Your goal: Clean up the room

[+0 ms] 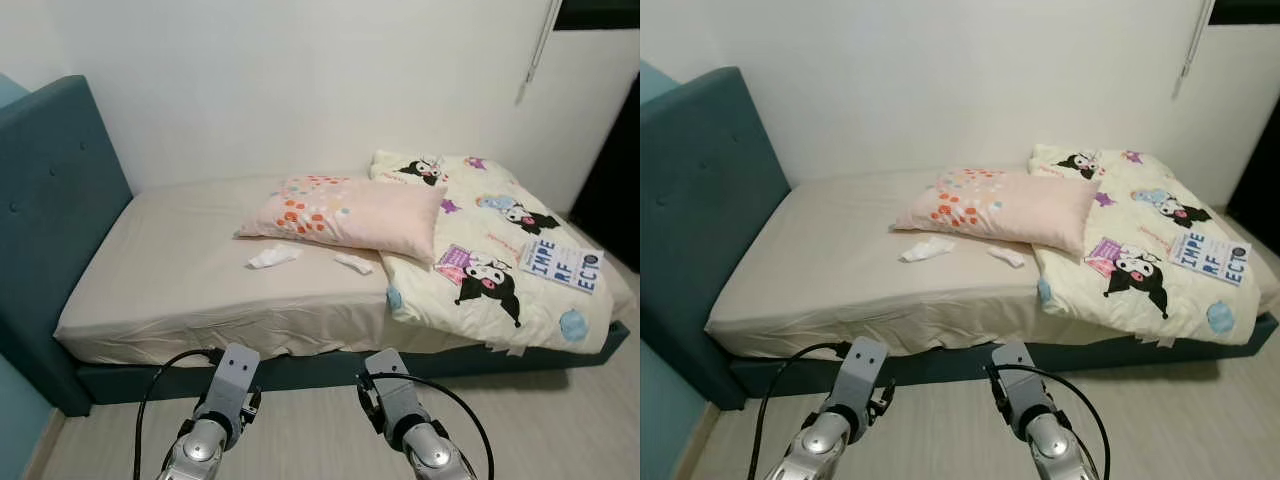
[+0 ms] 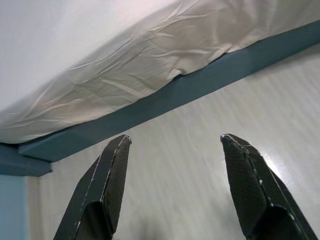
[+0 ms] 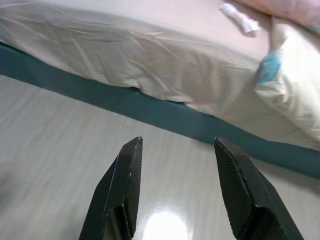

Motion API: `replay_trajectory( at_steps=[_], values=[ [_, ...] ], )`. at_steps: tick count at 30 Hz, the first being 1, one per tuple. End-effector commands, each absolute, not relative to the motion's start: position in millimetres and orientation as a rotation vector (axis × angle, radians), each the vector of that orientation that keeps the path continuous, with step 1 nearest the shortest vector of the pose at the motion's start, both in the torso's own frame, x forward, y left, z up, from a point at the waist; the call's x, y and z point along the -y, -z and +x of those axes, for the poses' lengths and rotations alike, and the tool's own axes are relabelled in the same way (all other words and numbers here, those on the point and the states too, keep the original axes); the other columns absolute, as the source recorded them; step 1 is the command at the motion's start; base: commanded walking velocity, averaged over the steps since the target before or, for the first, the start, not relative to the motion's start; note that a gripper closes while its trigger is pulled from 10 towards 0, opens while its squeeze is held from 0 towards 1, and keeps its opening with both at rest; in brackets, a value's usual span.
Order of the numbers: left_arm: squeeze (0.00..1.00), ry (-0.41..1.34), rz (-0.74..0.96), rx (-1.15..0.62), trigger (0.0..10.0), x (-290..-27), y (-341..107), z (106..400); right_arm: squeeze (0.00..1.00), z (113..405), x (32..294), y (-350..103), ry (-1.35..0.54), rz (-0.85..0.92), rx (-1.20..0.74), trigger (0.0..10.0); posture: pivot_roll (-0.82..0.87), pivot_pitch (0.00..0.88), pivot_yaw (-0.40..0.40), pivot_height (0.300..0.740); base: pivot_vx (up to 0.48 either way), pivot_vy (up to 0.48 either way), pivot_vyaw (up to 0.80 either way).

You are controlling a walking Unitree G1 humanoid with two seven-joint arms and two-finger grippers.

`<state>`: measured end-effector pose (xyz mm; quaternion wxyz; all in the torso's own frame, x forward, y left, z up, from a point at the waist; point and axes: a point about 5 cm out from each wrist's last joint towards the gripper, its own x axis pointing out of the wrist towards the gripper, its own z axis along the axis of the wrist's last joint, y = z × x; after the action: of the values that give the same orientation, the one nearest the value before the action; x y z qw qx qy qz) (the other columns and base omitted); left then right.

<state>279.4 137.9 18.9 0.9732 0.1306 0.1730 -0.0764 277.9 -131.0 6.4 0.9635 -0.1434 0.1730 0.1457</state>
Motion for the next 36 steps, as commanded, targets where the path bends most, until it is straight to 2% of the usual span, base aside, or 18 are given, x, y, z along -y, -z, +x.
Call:
replay_trajectory(
  at_steps=[1,13,19,36],
  values=[
    [0.00,0.131,0.297,-0.363,10.0,-145.7,-16.7,278.9,0.00,275.0,125.0,-4.0,-0.307,-0.278,-0.357,10.0,-0.01,0.036,0.027,0.740,0.000,0.000,0.00],
    [0.00,0.137,0.298,-0.348,10.0,-143.9,-16.9,279.5,0.00,275.1,126.3,-4.1,-0.303,-0.276,-0.356,10.0,-0.01,0.032,0.028,0.740,0.000,0.000,0.00],
    [0.00,0.132,0.278,-0.341,10.0,-142.5,-17.5,279.5,0.00,277.4,131.0,-2.1,-0.239,-0.186,-0.397,10.0,-0.01,0.024,0.025,0.740,0.000,0.000,0.00],
    [0.00,0.134,0.275,-0.346,10.0,-141.2,-17.6,280.9,0.00,275.7,135.5,-0.7,-0.215,-0.193,-0.401,10.0,-0.01,0.032,0.034,0.740,0.000,0.000,0.00]
  ],
)
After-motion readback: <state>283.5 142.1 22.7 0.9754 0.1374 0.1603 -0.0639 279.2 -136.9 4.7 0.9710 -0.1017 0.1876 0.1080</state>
